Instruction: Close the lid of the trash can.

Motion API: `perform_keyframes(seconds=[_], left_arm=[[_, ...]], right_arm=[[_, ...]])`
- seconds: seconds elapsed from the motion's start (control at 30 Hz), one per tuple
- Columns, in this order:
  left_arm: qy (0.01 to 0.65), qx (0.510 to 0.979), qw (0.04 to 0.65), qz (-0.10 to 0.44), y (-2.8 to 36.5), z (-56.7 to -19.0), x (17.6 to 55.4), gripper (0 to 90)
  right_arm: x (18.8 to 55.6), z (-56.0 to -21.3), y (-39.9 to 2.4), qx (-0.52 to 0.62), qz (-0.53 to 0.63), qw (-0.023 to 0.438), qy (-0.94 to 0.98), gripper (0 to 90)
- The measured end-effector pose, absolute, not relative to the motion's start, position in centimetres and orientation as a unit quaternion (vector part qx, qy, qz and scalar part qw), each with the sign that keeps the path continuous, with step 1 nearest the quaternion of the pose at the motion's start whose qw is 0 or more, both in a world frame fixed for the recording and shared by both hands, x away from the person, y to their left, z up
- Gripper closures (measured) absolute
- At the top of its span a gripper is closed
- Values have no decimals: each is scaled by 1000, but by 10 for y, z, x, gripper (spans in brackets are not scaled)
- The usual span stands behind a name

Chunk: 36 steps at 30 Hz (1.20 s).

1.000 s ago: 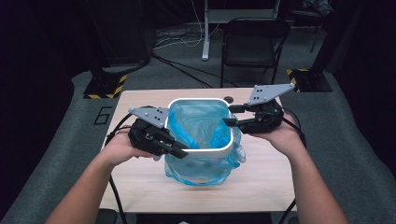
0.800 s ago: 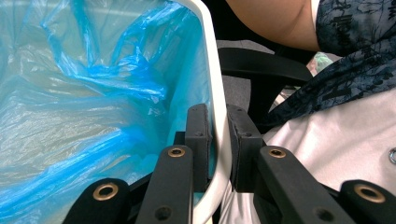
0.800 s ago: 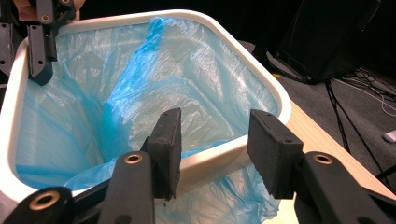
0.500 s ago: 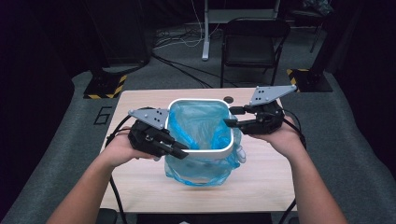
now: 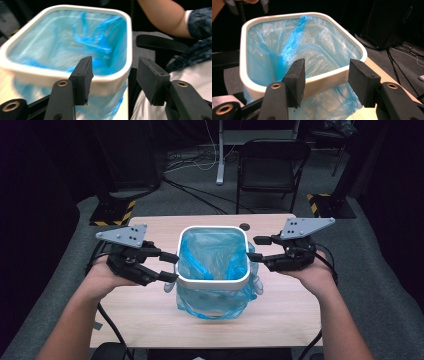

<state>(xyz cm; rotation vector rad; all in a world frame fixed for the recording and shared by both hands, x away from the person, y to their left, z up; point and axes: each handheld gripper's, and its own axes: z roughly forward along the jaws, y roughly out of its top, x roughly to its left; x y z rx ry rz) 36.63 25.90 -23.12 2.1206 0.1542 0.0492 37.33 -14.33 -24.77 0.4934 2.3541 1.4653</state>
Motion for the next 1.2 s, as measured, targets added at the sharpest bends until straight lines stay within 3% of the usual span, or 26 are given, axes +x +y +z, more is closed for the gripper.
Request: perform_keyframes(seconds=[0.7, 1.2], left_arm=[[143, 867, 473, 57, 295, -266, 383, 441], [204, 836, 506, 64, 326, -314, 397, 454]], right_arm=[[363, -270, -173, 211, 512, 176, 814, 461], [362, -303, -186, 254, 504, 182, 805, 451]])
